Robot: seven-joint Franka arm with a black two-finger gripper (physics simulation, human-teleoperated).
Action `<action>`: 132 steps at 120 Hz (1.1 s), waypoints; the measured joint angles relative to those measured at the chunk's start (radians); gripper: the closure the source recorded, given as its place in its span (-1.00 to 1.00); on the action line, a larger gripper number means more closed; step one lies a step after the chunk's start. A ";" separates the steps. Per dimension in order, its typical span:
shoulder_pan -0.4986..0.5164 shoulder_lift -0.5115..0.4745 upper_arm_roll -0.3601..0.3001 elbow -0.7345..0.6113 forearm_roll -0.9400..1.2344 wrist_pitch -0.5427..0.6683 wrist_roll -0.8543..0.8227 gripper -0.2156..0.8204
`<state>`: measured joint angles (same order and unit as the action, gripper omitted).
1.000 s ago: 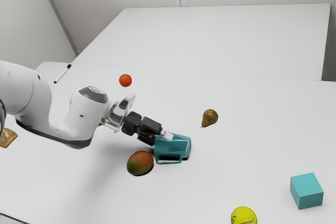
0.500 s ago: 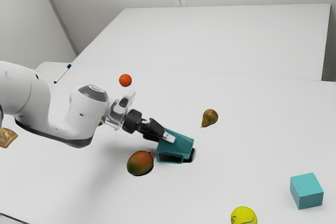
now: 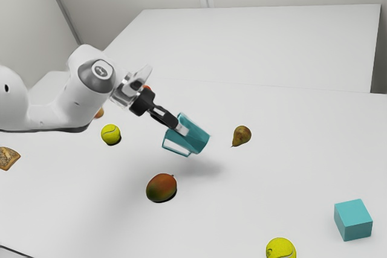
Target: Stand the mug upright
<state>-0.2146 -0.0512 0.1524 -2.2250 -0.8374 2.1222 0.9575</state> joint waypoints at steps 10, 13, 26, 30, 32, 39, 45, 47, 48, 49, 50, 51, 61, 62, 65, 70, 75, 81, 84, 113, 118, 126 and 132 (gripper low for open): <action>0.012 -0.001 0.000 0.030 0.224 0.020 -0.054 0.92; 0.015 0.000 0.000 0.035 0.286 0.027 -0.070 0.92; 0.018 0.008 0.000 0.047 0.523 0.060 -0.140 0.93; 0.015 0.014 0.000 0.048 0.583 0.072 -0.161 0.92; 0.012 0.017 0.000 0.048 0.611 0.077 -0.172 0.92; 0.000 0.031 0.000 0.049 0.692 0.101 -0.207 0.92; -0.013 0.047 0.002 0.049 0.745 0.124 -0.236 0.92; -0.017 0.050 0.002 0.049 0.761 0.132 -0.245 0.92; -0.019 0.052 0.002 0.049 0.768 0.136 -0.250 0.92; -0.020 0.053 0.001 0.049 0.776 0.139 -0.255 0.92; -0.021 0.055 0.000 0.049 0.783 0.143 -0.260 0.92; -0.023 0.056 0.000 0.049 0.790 0.147 -0.264 0.92; -0.041 0.063 -0.001 0.045 0.859 0.183 -0.310 0.93; -0.043 0.064 -0.001 0.044 0.865 0.187 -0.315 0.93; -0.049 0.064 -0.001 0.041 0.881 0.198 -0.328 0.93; -0.059 0.067 -0.001 0.035 0.901 0.215 -0.350 0.93; -0.069 0.069 0.000 0.023 0.917 0.234 -0.370 0.93; -0.081 0.072 0.000 0.012 0.936 0.253 -0.393 0.93; -0.087 0.073 0.000 0.008 0.944 0.261 -0.404 0.93; -0.111 0.086 0.001 -0.022 0.976 0.326 -0.495 0.93; -0.106 0.087 0.001 -0.028 0.978 0.332 -0.507 0.93; -0.095 0.087 0.001 -0.032 0.981 0.339 -0.527 0.93; -0.084 0.088 0.001 -0.033 0.983 0.343 -0.540 0.93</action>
<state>-0.2991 0.0368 0.1533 -2.2579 0.1457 2.4651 0.4172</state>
